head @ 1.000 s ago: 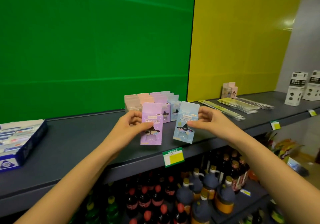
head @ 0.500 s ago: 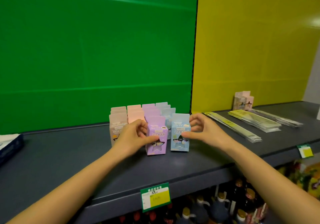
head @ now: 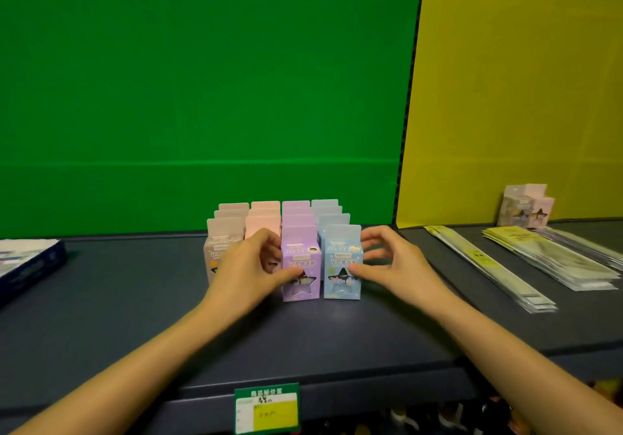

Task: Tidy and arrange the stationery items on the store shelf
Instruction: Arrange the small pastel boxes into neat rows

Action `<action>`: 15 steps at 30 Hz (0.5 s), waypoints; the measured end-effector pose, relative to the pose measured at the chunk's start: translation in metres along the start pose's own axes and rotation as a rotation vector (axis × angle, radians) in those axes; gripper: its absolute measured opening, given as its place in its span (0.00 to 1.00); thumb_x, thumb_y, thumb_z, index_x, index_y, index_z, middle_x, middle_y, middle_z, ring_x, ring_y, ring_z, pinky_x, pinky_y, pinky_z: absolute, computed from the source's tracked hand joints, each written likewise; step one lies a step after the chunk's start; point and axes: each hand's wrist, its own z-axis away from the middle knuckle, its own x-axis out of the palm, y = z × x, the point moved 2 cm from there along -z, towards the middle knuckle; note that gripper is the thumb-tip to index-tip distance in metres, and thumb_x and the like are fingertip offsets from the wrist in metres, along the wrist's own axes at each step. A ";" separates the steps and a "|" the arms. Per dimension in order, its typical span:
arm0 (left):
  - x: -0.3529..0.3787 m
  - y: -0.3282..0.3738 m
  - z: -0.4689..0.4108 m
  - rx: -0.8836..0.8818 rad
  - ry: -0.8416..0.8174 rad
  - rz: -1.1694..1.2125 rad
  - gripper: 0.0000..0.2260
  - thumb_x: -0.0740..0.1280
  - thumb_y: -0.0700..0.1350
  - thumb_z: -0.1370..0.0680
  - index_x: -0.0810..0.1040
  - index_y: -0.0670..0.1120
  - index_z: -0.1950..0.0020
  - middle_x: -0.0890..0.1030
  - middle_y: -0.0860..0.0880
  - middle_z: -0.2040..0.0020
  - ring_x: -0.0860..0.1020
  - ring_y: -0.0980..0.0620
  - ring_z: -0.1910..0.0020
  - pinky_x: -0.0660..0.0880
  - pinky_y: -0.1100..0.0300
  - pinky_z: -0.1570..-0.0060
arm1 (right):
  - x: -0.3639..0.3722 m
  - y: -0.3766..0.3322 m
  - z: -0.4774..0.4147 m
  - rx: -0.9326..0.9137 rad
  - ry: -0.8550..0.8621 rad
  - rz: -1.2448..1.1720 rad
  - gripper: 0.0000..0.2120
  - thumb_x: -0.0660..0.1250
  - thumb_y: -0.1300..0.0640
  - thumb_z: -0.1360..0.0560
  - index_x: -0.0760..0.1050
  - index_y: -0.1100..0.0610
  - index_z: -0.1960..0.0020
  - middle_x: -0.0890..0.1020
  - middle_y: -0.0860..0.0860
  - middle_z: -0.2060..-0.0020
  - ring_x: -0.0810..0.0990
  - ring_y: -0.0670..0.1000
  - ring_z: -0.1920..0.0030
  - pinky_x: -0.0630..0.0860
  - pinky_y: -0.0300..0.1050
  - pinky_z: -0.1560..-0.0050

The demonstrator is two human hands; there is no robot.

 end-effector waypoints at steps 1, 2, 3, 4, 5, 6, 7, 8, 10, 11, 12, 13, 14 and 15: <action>0.000 0.002 0.000 0.002 0.011 -0.022 0.17 0.77 0.49 0.36 0.77 0.45 0.53 0.77 0.58 0.65 0.75 0.68 0.64 0.70 0.75 0.66 | 0.000 0.000 -0.002 -0.006 0.001 0.000 0.20 0.75 0.61 0.34 0.71 0.53 0.46 0.77 0.42 0.55 0.80 0.42 0.55 0.77 0.35 0.56; 0.000 0.004 0.001 -0.001 0.020 -0.040 0.17 0.77 0.49 0.36 0.77 0.45 0.53 0.77 0.58 0.65 0.75 0.69 0.64 0.70 0.75 0.66 | 0.001 0.001 -0.003 -0.007 0.002 -0.001 0.20 0.75 0.61 0.34 0.71 0.53 0.46 0.78 0.42 0.55 0.80 0.41 0.56 0.77 0.35 0.56; 0.000 0.005 0.001 -0.008 0.025 -0.053 0.17 0.77 0.49 0.36 0.77 0.45 0.53 0.76 0.59 0.65 0.75 0.70 0.64 0.70 0.76 0.66 | 0.002 0.002 -0.005 -0.004 0.005 -0.003 0.21 0.75 0.61 0.34 0.71 0.54 0.45 0.78 0.43 0.55 0.80 0.41 0.56 0.77 0.34 0.57; 0.000 0.006 0.001 -0.018 0.027 -0.062 0.17 0.77 0.49 0.36 0.77 0.45 0.53 0.76 0.59 0.65 0.75 0.70 0.65 0.70 0.76 0.66 | 0.002 0.003 -0.006 0.000 0.010 -0.011 0.21 0.75 0.61 0.34 0.71 0.54 0.45 0.78 0.43 0.55 0.80 0.41 0.56 0.77 0.34 0.58; 0.000 0.008 0.001 -0.027 0.026 -0.070 0.17 0.77 0.49 0.36 0.77 0.45 0.52 0.76 0.59 0.65 0.75 0.70 0.65 0.70 0.76 0.66 | 0.002 0.004 -0.007 0.005 0.019 -0.026 0.22 0.75 0.61 0.34 0.71 0.54 0.45 0.78 0.44 0.55 0.80 0.41 0.56 0.77 0.34 0.58; 0.000 0.009 0.001 -0.033 0.026 -0.082 0.17 0.77 0.49 0.36 0.77 0.45 0.52 0.76 0.59 0.65 0.75 0.68 0.66 0.70 0.76 0.66 | 0.002 0.005 -0.008 0.008 0.025 -0.042 0.22 0.76 0.61 0.35 0.71 0.55 0.45 0.79 0.45 0.55 0.80 0.42 0.56 0.77 0.34 0.58; 0.000 0.009 0.001 -0.036 0.023 -0.101 0.17 0.77 0.50 0.35 0.78 0.46 0.51 0.76 0.60 0.65 0.76 0.65 0.67 0.70 0.76 0.66 | 0.001 0.006 -0.009 0.009 0.027 -0.051 0.22 0.76 0.61 0.35 0.71 0.55 0.45 0.79 0.46 0.55 0.80 0.44 0.56 0.77 0.34 0.57; 0.000 0.010 0.002 -0.037 0.019 -0.127 0.17 0.76 0.51 0.35 0.78 0.46 0.51 0.76 0.60 0.65 0.75 0.64 0.68 0.71 0.75 0.66 | 0.001 0.008 -0.009 0.007 0.025 -0.047 0.21 0.76 0.61 0.35 0.71 0.55 0.45 0.79 0.47 0.54 0.81 0.46 0.55 0.77 0.35 0.57; -0.002 0.012 0.002 -0.036 0.010 -0.184 0.18 0.75 0.52 0.35 0.78 0.47 0.50 0.76 0.59 0.64 0.74 0.64 0.66 0.70 0.74 0.68 | 0.001 0.009 -0.009 0.004 0.012 -0.008 0.21 0.75 0.59 0.34 0.71 0.55 0.45 0.79 0.48 0.51 0.81 0.48 0.52 0.78 0.37 0.55; -0.003 0.013 0.001 -0.035 0.012 -0.205 0.18 0.75 0.53 0.35 0.78 0.47 0.49 0.76 0.58 0.64 0.73 0.64 0.66 0.69 0.74 0.68 | 0.001 0.010 -0.008 0.006 0.005 0.009 0.22 0.75 0.58 0.34 0.71 0.55 0.44 0.79 0.49 0.50 0.80 0.48 0.51 0.78 0.37 0.54; -0.004 0.014 0.002 -0.030 0.025 -0.222 0.18 0.75 0.53 0.35 0.77 0.47 0.50 0.76 0.58 0.64 0.73 0.64 0.66 0.68 0.73 0.69 | 0.000 0.010 -0.008 0.007 0.005 0.015 0.22 0.75 0.58 0.34 0.71 0.55 0.43 0.79 0.49 0.49 0.80 0.48 0.50 0.78 0.38 0.53; -0.006 0.015 0.002 -0.021 0.051 -0.239 0.18 0.75 0.53 0.35 0.76 0.48 0.50 0.75 0.58 0.64 0.72 0.64 0.67 0.67 0.72 0.68 | -0.002 0.010 -0.007 0.005 0.014 0.017 0.22 0.75 0.57 0.34 0.71 0.55 0.43 0.79 0.49 0.49 0.80 0.48 0.50 0.79 0.39 0.52; -0.009 0.016 0.004 -0.001 0.085 -0.256 0.17 0.74 0.54 0.34 0.75 0.48 0.51 0.75 0.57 0.64 0.72 0.63 0.67 0.67 0.70 0.67 | -0.005 0.010 -0.006 -0.001 0.030 0.022 0.21 0.74 0.56 0.33 0.72 0.55 0.43 0.79 0.48 0.50 0.79 0.47 0.51 0.78 0.37 0.53; -0.011 0.017 0.005 0.031 0.116 -0.272 0.15 0.73 0.55 0.32 0.75 0.49 0.53 0.75 0.57 0.64 0.72 0.62 0.68 0.67 0.67 0.67 | -0.008 0.010 -0.005 -0.010 0.049 0.035 0.19 0.73 0.55 0.32 0.72 0.54 0.44 0.78 0.46 0.52 0.79 0.46 0.52 0.76 0.33 0.55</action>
